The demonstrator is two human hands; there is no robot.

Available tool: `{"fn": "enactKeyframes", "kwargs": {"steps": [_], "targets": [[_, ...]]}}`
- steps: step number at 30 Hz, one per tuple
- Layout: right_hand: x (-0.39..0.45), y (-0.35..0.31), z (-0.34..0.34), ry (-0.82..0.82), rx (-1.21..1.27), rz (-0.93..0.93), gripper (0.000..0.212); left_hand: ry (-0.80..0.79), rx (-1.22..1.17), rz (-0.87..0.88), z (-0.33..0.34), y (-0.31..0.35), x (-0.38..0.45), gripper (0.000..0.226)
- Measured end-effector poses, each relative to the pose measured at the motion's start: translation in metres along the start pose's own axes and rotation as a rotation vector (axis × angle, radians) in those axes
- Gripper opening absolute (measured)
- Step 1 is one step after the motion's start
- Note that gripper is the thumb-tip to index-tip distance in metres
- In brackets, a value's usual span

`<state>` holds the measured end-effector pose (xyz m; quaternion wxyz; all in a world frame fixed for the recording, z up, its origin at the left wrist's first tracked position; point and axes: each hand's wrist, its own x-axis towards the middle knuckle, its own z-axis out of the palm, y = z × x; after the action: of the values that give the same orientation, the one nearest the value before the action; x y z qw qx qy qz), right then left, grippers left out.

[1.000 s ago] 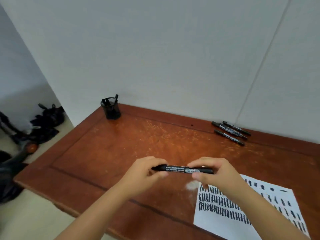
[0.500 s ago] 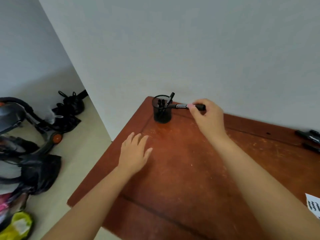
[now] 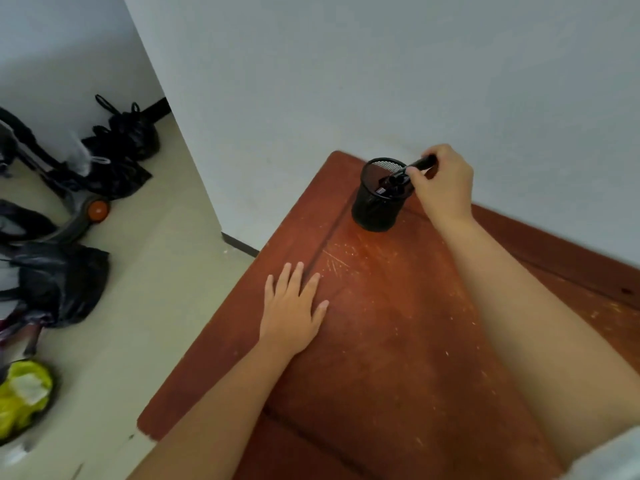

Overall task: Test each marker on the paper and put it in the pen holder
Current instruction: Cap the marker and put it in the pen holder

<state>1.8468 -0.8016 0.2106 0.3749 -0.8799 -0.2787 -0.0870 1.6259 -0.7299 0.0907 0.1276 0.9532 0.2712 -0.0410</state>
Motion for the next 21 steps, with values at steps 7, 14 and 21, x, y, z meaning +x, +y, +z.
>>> {"fn": "enactKeyframes", "kwargs": {"steps": [7,14,21], "targets": [[0.002,0.009,0.012,-0.25,-0.154,0.005,0.036,-0.017,-0.001,0.003,-0.005,0.001,0.001,0.054],[0.013,0.002,-0.006,-0.286,-0.208,-0.092,0.023,-0.028,0.047,0.001,-0.006,0.004,0.0,0.053],[0.014,0.005,-0.008,-0.167,-0.12,-0.159,0.021,0.017,0.018,0.016,-0.001,0.004,-0.001,0.056]]}}
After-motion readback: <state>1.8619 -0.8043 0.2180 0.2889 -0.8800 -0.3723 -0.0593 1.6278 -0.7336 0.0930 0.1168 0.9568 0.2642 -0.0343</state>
